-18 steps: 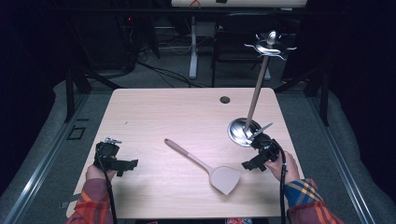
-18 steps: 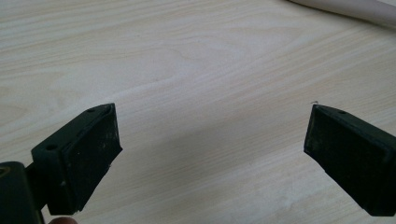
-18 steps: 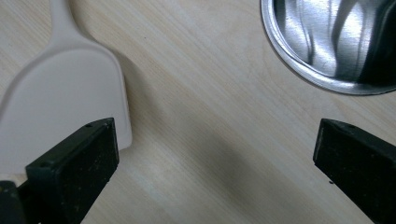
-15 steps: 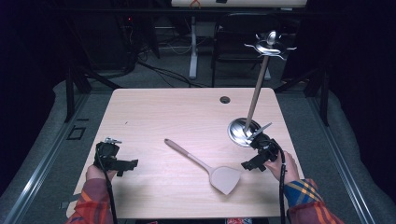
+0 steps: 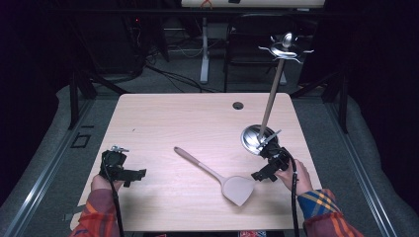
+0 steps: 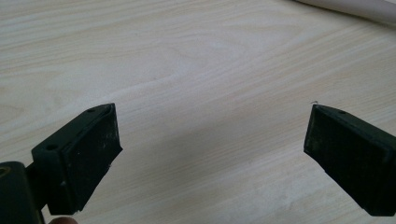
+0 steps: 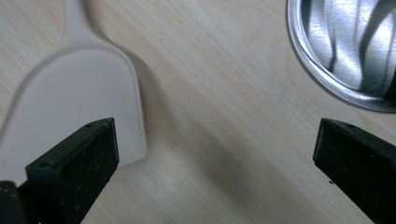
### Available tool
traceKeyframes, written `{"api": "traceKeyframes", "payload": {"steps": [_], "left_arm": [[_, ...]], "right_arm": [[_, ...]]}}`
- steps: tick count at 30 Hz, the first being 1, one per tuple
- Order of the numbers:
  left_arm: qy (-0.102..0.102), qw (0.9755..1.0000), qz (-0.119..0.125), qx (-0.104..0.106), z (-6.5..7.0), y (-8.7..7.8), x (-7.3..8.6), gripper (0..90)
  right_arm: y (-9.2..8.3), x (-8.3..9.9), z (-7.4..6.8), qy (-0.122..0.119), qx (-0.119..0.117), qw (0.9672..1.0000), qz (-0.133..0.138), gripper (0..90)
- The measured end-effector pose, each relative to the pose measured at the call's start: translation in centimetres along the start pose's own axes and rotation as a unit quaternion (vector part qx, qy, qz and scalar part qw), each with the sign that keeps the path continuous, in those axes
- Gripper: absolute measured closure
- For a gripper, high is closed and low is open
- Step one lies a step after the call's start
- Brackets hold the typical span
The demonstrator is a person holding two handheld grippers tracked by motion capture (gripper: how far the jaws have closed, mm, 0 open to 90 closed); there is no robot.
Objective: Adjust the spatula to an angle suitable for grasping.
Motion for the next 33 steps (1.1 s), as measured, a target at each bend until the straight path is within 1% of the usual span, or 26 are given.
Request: {"api": "traceKeyframes", "payload": {"steps": [2,3,4,6,9,10,11,12,13,14,15,16,17,20,21,22,24,25,26,29,31,33], "left_arm": [[0.001,1.0000,-0.001,0.000,0.0,0.0,0.0,3.4],[0.002,1.0000,-0.001,0.000,0.1,0.0,0.0,3.4],[0.002,1.0000,-0.001,0.000,0.0,0.0,0.0,3.4],[-0.001,1.0000,0.000,0.001,0.0,0.1,0.0,3.5],[-0.002,1.0000,0.000,0.002,0.0,0.1,0.0,3.5],[-0.001,1.0000,-0.001,0.002,0.0,0.1,0.0,3.5],[0.000,1.0000,-0.001,0.002,0.0,0.2,0.0,3.5],[0.000,1.0000,-0.001,0.001,0.0,0.2,0.0,3.5],[-0.001,1.0000,-0.003,0.002,0.1,0.3,0.0,3.5],[-0.001,1.0000,-0.003,0.002,0.1,0.3,0.0,3.5],[0.002,1.0000,-0.003,0.002,0.1,0.3,0.0,3.5],[0.002,1.0000,-0.003,0.002,0.1,0.2,0.0,3.5],[0.002,1.0000,-0.003,0.002,0.1,0.2,0.0,3.5],[0.002,1.0000,-0.002,0.003,0.1,0.2,0.0,3.5],[0.002,1.0000,-0.002,0.003,0.1,0.2,0.0,3.5],[0.003,1.0000,-0.003,0.003,0.1,0.2,0.0,3.5],[0.003,1.0000,-0.003,0.003,0.1,0.3,0.0,3.5],[0.003,1.0000,-0.004,0.003,0.1,0.3,0.0,3.5],[0.003,1.0000,-0.003,0.003,0.1,0.3,0.0,3.5],[0.004,1.0000,-0.004,0.002,0.2,0.3,0.0,3.5],[0.004,1.0000,-0.005,0.003,0.2,0.3,0.0,3.5],[0.004,1.0000,-0.004,0.003,0.1,0.2,0.0,3.5]], "right_arm": [[0.1,0.0,-0.2,-0.003,0.000,1.0000,-0.002,0.0],[0.2,-0.1,-0.4,0.001,-0.004,1.0000,0.003,0.0],[0.1,0.0,-0.3,-0.009,-0.001,0.9999,-0.007,0.0],[0.2,-0.1,-0.3,-0.011,-0.001,0.9999,-0.004,0.0],[0.4,-0.2,-0.5,-0.011,-0.004,0.9999,-0.005,0.0],[0.5,-0.2,-0.5,-0.019,-0.004,0.9997,-0.013,0.0],[0.7,-0.3,-0.7,-0.013,-0.009,0.9999,-0.007,0.0],[0.7,-0.4,-0.8,-0.024,-0.005,0.9995,-0.018,0.0],[0.8,-0.5,-1.0,-0.019,-0.010,0.9997,-0.011,0.0],[0.8,-0.5,-1.0,-0.019,-0.010,0.9997,-0.011,0.0],[0.8,-0.5,-0.9,-0.027,-0.006,0.9995,-0.016,0.0],[0.9,-0.6,-1.0,-0.026,-0.006,0.9995,-0.016,0.0],[1.0,-0.6,-1.1,-0.031,-0.005,0.9993,-0.021,0.0],[1.2,-0.7,-1.4,-0.028,-0.008,0.9994,-0.017,0.0],[1.1,-0.7,-1.3,-0.034,-0.008,0.9991,-0.024,0.0],[1.1,-0.7,-1.3,-0.035,-0.008,0.9990,-0.025,0.0],[1.3,-0.8,-1.5,-0.033,-0.013,0.9991,-0.022,0.0],[1.4,-0.9,-1.6,-0.026,-0.017,0.9994,-0.015,0.0],[1.3,-0.8,-1.5,-0.035,-0.011,0.9990,-0.025,0.0],[1.3,-0.8,-1.4,-0.037,-0.007,0.9989,-0.028,0.0],[1.3,-0.8,-1.5,-0.034,-0.008,0.9991,-0.023,0.0],[1.3,-0.8,-1.4,-0.037,-0.005,0.9989,-0.027,0.0]]}}
Point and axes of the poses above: each handheld gripper's, and its own axes: y roughly forward along the jaws, x roughly out of its underside, z roughly to its right, the point moved 8 cm from there along y, roughly forward along the jaws, and after that the axes turned 2 degrees about -x, right-handed, at the moved point
